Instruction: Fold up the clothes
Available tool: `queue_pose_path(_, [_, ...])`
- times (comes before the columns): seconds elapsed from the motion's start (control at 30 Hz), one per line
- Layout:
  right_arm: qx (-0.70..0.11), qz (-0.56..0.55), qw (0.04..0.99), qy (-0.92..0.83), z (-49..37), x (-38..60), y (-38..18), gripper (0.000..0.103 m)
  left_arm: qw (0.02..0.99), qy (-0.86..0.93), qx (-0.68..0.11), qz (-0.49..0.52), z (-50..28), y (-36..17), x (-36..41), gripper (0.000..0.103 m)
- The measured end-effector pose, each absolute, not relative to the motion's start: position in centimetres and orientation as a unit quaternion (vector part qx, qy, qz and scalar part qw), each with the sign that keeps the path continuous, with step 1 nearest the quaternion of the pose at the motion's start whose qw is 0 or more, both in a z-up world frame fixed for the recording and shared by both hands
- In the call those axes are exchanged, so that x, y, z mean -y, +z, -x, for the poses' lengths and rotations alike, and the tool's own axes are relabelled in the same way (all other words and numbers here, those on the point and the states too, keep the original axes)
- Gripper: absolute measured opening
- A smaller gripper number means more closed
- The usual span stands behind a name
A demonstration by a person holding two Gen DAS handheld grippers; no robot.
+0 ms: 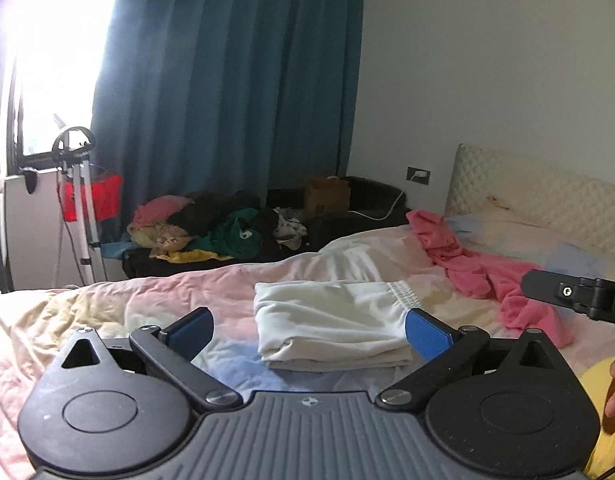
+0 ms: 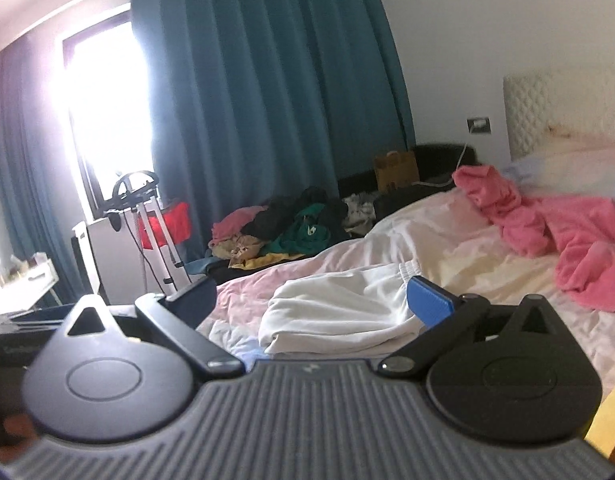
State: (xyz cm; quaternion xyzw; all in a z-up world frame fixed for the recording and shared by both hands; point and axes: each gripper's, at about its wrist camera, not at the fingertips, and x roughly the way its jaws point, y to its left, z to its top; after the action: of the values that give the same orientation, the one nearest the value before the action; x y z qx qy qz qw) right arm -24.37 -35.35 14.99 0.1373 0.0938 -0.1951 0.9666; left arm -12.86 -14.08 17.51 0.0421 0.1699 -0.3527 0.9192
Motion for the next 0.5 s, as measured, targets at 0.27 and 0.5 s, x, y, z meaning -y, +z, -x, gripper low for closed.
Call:
queue_pose_path(0.27, [-0.081,-0.087,0.969,-0.217,23.4,33.2,10.4,0.103,0.93,-0.324,-0.169,-0.034,13.6,14.2,13.1,0.103])
queue_pose_path(0.5, [-0.112,-0.075,0.962,-0.239,21.0,33.7,7.0,0.103,0.935,-0.305,-0.175,-0.052,11.1,11.2,14.5,0.103])
